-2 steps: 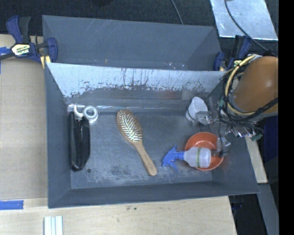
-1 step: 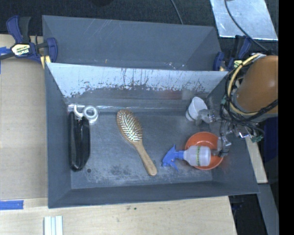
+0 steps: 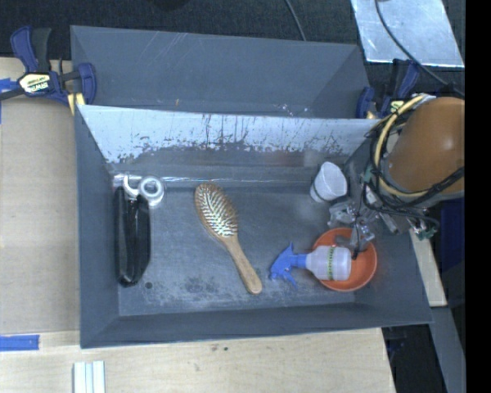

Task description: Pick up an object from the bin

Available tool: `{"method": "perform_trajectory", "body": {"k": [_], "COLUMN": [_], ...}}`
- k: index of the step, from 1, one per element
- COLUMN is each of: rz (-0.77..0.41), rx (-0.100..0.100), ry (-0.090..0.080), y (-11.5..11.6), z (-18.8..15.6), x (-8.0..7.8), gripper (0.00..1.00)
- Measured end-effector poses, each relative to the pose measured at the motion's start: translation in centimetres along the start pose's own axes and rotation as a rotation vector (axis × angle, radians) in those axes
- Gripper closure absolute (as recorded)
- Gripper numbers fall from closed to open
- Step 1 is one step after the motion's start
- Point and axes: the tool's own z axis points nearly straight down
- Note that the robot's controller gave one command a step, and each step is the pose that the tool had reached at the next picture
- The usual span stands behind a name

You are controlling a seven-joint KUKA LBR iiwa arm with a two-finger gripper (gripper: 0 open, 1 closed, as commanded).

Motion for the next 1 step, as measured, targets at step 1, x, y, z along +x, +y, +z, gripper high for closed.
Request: {"method": "perform_trajectory", "body": {"k": [1], "rz": [0.000], "rx": [0.000], "ry": [0.000], "y": [0.00], "z": [0.00], "x": [0.00], "gripper": [1.00]}}
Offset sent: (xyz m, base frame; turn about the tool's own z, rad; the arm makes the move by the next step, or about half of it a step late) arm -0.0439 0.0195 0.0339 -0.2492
